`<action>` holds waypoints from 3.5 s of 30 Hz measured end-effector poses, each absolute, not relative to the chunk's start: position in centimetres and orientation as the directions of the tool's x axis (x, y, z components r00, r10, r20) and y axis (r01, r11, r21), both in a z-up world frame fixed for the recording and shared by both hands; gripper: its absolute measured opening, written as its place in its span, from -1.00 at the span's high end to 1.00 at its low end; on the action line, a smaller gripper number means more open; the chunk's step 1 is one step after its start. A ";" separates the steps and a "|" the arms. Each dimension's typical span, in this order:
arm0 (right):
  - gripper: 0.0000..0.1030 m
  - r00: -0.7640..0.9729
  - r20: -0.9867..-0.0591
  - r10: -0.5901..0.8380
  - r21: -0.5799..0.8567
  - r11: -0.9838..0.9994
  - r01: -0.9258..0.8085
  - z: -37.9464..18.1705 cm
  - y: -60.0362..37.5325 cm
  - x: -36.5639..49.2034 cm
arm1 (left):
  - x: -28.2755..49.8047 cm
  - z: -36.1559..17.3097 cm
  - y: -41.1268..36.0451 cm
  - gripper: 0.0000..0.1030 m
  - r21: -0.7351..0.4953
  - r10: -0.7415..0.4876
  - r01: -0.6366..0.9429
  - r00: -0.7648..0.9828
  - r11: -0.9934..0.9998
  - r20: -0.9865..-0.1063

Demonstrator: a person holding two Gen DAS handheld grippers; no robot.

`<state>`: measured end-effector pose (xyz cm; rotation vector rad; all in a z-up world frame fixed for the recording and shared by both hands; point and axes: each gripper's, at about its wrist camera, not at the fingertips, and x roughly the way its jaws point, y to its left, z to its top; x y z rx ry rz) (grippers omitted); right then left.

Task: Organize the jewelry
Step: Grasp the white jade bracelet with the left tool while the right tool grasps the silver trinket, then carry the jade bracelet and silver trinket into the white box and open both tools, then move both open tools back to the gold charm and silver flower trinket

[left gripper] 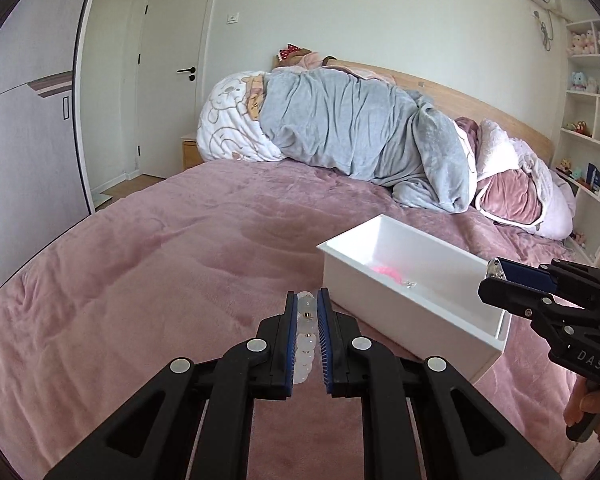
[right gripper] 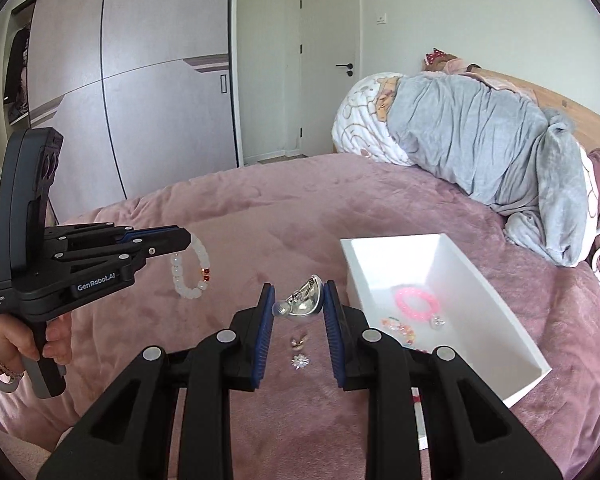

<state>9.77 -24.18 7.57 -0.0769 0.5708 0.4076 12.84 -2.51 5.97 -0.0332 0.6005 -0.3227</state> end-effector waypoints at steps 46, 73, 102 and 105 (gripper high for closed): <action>0.48 0.732 -0.655 0.184 0.071 0.981 -0.183 0.4 -36.3 18.9 | 30.3 2.0 -21.3 0.70 -0.048 -0.333 0.429 0.620 0.902 -0.711; -0.40 0.774 -0.613 0.159 0.004 0.980 -0.199 1.6 -34.0 18.5 | 31.1 2.8 -18.1 -0.42 0.022 -0.235 0.324 0.728 0.946 -0.644; -0.69 0.725 -0.589 0.357 -0.084 0.865 -0.494 2.9 -21.2 11.5 | 17.5 2.4 -0.9 -0.82 -0.062 -0.219 0.232 0.746 0.971 -0.629; -0.69 0.710 -0.598 0.371 -0.049 0.868 -0.495 1.6 -20.2 11.7 | 16.6 0.5 -0.2 -0.83 -0.053 -0.222 0.244 0.743 0.968 -0.632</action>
